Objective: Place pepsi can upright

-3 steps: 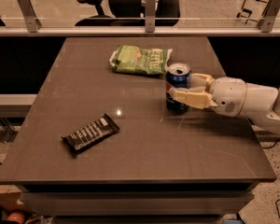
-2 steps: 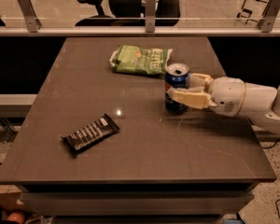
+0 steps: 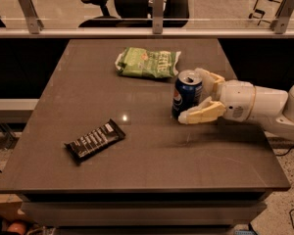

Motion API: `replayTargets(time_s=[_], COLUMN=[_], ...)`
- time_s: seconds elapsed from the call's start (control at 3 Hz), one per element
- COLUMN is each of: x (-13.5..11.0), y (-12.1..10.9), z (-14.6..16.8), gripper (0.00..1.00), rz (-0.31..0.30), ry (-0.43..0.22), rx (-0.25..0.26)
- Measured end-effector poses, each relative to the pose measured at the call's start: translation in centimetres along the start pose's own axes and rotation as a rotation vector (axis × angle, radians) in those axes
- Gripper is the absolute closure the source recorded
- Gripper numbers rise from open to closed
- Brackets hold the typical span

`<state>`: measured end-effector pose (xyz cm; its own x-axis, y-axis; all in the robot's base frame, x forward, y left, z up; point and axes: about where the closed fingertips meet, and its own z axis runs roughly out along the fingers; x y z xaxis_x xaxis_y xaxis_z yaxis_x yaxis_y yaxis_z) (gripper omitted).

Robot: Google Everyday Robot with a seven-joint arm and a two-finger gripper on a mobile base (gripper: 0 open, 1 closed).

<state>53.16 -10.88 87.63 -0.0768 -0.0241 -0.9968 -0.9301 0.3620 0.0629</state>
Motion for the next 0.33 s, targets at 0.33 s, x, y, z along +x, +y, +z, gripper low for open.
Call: replayTargets(time_s=[0.33], x=[0.00], y=[0.00], z=[0.01], gripper=[0.00], rz=[0.000], ry=[0.000], rx=[0.000])
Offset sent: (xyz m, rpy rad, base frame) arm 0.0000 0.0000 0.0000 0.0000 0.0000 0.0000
